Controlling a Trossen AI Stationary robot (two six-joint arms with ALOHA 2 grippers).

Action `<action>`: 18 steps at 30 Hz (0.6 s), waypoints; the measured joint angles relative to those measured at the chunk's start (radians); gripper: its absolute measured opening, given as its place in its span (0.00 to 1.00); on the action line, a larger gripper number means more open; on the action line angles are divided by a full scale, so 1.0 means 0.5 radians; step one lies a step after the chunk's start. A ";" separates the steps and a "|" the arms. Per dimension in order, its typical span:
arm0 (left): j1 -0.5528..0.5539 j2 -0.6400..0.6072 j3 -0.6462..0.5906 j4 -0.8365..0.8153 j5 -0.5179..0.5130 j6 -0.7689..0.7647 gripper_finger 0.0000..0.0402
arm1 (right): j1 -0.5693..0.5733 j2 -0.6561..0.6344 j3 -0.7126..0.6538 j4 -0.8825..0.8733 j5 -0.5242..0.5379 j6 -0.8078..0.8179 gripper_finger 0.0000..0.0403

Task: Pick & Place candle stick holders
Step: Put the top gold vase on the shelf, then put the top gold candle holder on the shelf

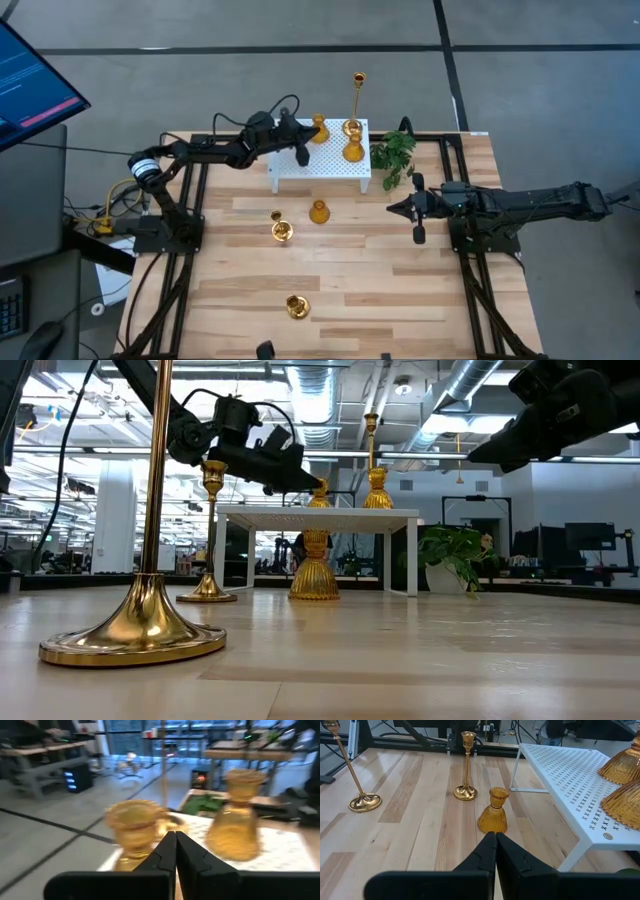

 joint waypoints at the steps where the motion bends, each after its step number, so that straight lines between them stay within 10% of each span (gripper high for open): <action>1: -0.012 0.000 0.000 0.001 0.049 -0.019 0.01 | 0.000 0.001 0.000 0.000 0.000 0.000 0.00; 18: -0.239 0.000 0.000 0.016 0.151 -0.055 0.02 | 0.000 0.001 0.000 0.000 0.000 -0.005 0.00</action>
